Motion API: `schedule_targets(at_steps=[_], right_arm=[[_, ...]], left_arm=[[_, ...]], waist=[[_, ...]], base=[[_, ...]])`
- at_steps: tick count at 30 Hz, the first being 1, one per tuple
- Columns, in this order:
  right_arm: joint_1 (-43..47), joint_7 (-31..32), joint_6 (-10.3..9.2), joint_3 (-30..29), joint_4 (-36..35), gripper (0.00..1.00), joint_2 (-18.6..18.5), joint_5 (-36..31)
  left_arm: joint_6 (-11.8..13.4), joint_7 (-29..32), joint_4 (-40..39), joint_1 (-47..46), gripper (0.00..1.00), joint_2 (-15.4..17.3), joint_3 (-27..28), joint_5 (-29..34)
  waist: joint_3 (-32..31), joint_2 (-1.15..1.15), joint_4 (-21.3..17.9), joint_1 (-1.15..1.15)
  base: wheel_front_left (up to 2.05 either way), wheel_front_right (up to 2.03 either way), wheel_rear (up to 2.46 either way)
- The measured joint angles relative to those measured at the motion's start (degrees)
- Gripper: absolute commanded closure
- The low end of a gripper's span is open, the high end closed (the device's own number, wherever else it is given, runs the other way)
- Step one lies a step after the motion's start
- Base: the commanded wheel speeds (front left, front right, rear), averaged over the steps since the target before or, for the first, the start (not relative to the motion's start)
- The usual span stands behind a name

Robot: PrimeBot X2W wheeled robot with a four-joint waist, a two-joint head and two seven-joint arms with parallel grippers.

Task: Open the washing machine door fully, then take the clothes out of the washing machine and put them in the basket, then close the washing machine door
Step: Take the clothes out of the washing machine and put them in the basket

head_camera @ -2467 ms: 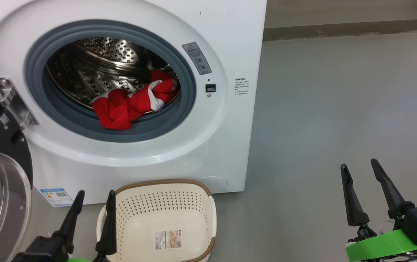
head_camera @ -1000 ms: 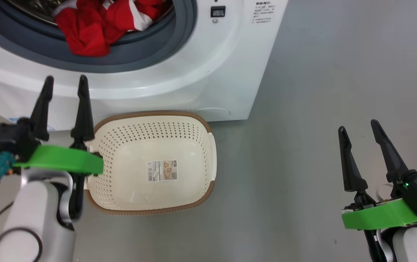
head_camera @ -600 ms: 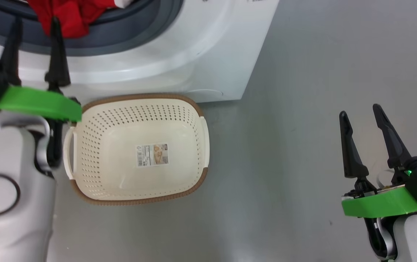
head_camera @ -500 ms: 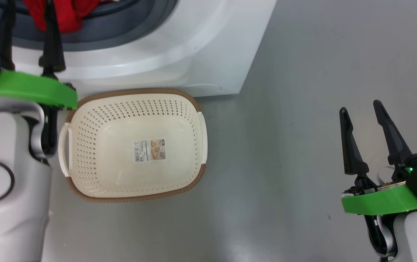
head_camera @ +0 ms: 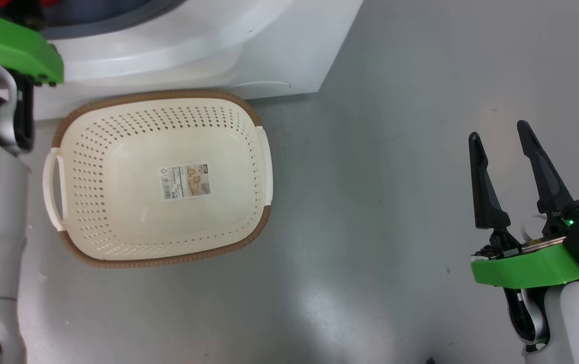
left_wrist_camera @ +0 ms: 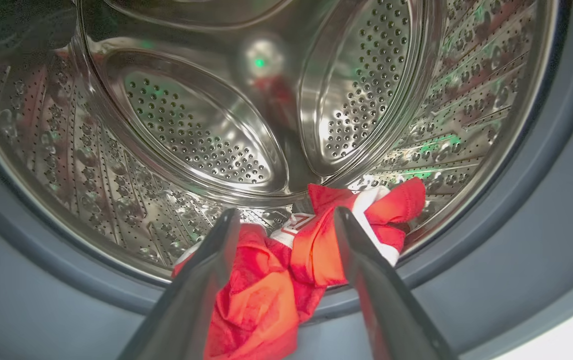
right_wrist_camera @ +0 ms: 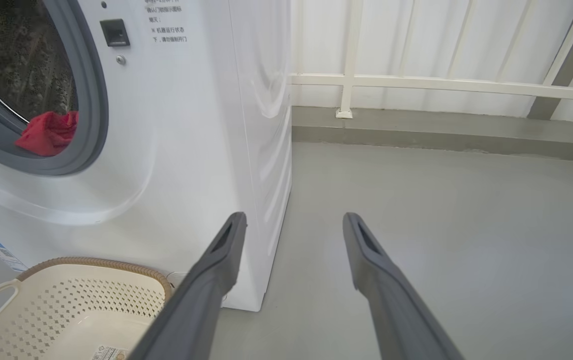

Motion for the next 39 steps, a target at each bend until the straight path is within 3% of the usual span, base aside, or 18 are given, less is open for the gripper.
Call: schedule_targets(at_steps=[19,29,39], right_arm=[[-0.99,0.00,0.00,1.79,1.63,0.00,0.00,0.34],[-0.85,0.00,0.00,2.75,1.55,0.00,0.01,0.98],[-0.85,0.00,0.00,3.13,1.01,0.00,0.01,1.51]], left_arm=[[3.76,2.38,23.02,-11.80,0.00,3.49,-2.55,3.36],[3.56,3.57,26.37,-14.18,0.00,5.01,-3.61,3.26],[6.16,5.92,27.60,-14.74,0.00,6.46,-4.87,3.25]], waist=[[1.35,0.00,-3.82,0.00],[2.24,0.00,-6.06,0.00],[4.94,0.00,-6.58,0.00]], base=[[0.00,0.00,0.00],[0.00,0.00,0.00],[0.00,0.00,0.00]])
